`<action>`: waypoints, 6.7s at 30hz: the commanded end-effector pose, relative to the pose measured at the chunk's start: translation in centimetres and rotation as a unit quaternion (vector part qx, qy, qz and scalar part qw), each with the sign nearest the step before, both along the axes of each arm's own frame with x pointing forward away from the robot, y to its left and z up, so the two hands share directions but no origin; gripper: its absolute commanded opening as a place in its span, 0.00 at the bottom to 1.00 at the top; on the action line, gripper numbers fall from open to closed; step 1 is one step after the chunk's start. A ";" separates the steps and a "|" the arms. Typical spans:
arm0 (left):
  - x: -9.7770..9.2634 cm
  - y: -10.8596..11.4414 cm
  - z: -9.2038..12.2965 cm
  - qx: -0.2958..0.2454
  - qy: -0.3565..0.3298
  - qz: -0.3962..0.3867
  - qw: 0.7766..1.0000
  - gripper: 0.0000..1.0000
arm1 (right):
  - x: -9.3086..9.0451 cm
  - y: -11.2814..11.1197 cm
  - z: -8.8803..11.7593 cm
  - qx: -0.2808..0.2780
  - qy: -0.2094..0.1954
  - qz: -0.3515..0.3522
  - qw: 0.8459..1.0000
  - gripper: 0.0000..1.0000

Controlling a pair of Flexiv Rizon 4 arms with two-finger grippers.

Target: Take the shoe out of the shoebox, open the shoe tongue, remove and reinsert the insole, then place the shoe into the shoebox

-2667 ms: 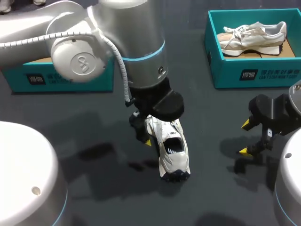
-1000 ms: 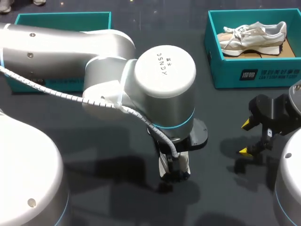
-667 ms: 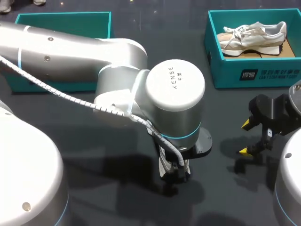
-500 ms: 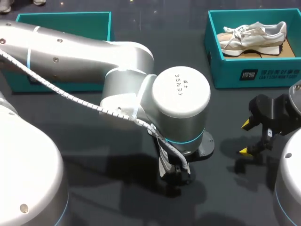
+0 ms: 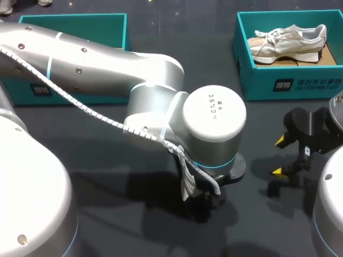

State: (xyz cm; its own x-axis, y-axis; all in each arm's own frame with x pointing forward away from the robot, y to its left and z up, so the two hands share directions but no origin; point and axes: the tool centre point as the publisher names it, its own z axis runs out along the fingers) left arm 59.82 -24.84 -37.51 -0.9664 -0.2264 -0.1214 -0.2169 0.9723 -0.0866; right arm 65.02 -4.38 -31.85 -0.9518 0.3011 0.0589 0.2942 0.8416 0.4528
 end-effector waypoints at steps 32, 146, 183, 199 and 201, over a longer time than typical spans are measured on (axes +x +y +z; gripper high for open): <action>0.0 0.3 -1.3 0.006 0.042 -0.027 0.999 0.19 | -0.2 0.0 0.1 -0.002 -0.001 -0.001 1.000 1.00; 28.2 32.9 28.4 -0.018 0.120 -0.019 0.992 0.00 | -0.2 0.0 0.1 -0.002 -0.001 -0.001 1.000 1.00; 35.1 43.7 27.4 -0.012 0.139 -0.082 0.987 0.00 | -0.2 0.0 0.1 -0.002 -0.001 -0.001 1.000 1.00; 39.9 47.9 25.6 -0.008 0.140 -0.154 0.978 0.00 | -0.2 0.0 0.1 -0.002 -0.001 -0.001 1.000 1.00; 40.3 48.2 25.5 0.001 0.139 -0.185 0.973 0.00 | -0.2 0.0 0.1 -0.002 -0.001 -0.001 1.000 1.00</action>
State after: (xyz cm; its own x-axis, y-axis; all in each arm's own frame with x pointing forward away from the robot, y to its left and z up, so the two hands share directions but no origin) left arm 99.13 23.00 -12.29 -0.9860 0.1005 0.1332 0.0910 0.9930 -0.0758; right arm 65.01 -4.38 -31.85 -0.9518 0.3012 0.0588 0.2943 0.8416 0.4529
